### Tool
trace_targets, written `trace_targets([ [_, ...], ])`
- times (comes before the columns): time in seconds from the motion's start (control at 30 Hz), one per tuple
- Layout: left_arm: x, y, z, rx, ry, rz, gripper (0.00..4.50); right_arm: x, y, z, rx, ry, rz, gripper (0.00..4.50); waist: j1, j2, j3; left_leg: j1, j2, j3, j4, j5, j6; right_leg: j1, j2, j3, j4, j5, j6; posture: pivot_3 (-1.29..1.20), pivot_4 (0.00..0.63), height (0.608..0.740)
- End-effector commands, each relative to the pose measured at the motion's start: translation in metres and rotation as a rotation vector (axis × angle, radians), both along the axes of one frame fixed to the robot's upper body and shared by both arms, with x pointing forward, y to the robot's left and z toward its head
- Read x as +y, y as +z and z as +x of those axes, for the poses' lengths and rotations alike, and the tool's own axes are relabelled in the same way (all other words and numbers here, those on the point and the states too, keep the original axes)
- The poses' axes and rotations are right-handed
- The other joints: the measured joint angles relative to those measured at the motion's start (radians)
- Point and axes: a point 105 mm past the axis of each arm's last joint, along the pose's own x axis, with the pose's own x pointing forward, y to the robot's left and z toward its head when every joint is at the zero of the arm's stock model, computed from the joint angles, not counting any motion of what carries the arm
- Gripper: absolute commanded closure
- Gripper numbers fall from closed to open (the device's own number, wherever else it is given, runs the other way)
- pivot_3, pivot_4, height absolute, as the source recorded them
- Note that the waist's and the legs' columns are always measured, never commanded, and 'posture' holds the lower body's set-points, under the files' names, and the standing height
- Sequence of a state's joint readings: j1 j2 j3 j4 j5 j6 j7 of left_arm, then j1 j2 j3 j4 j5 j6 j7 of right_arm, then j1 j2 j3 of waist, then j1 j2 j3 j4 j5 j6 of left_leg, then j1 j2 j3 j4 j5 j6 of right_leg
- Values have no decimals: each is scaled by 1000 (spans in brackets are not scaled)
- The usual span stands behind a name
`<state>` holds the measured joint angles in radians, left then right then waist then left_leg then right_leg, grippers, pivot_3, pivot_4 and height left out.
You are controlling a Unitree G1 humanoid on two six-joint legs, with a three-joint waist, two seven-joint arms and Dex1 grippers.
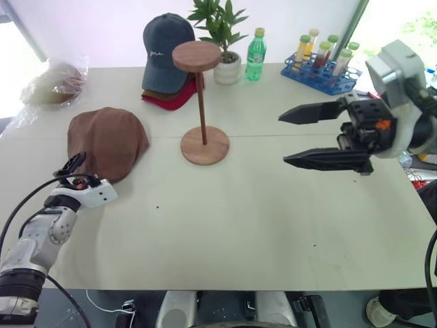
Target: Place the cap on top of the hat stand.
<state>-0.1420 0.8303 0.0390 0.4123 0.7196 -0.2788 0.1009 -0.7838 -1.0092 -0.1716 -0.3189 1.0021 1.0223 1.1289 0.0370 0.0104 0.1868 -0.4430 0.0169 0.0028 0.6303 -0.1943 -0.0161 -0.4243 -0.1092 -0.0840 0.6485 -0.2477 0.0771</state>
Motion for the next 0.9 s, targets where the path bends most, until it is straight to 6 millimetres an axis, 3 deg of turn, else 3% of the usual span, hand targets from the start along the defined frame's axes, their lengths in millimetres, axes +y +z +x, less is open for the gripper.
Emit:
trace_targets([
  [0.03, 1, 6, 1, -25, -9, 7, 0, -3, 10, -4, -56, -3, 11, 36, 0, 0, 0, 0, 0, 0, 0, 0, 0, 0, 0, 0, 0, 0, 0, 0, 150, 740],
  [0.1, -2, 8, 1, -34, -28, 6, 517, -3, 9, -4, -56, -4, 11, 0, 1, -1, 0, 0, 0, 0, 0, 0, 0, 0, 0, 0, 0, 0, 0, 0, 150, 740],
  [0.17, -4, 9, 0, -37, -40, 8, 1334, -3, 7, -4, -55, -4, 11, 0, 1, -2, 0, 0, 0, 1, 0, 0, 0, 0, 0, 0, -1, 0, 0, 0, 150, 740],
  [0.37, -2, 26, 1, -84, -53, 14, 4479, -6, 4, -3, -46, -13, 7, 0, 0, -7, 0, 0, 2, 1, 0, 0, 0, 0, -1, 1, -1, 0, 0, 0, 150, 740],
  [0.6, 2, 99, 2, -327, -66, -16, 4479, -7, 6, 1, -66, -42, 8, 0, 0, -8, 1, -1, 4, 1, 0, 0, 0, -1, -1, 1, -1, 0, 0, 0, 150, 740],
  [0.8, -24, 209, -4, -609, -208, -64, 4479, -23, 14, 5, -101, -92, 0, 0, 4, -13, 3, -2, 4, 1, 1, 0, 0, -1, -1, 1, -2, 0, 0, 0, 150, 740],
  [0.9, -42, 254, -8, -708, -303, -108, 4479, -32, 20, 11, -133, -135, -6, 0, 1, -16, 4, -2, 1, 2, 2, 0, 0, -1, -1, 1, -2, 0, 0, 0, 150, 740],
])
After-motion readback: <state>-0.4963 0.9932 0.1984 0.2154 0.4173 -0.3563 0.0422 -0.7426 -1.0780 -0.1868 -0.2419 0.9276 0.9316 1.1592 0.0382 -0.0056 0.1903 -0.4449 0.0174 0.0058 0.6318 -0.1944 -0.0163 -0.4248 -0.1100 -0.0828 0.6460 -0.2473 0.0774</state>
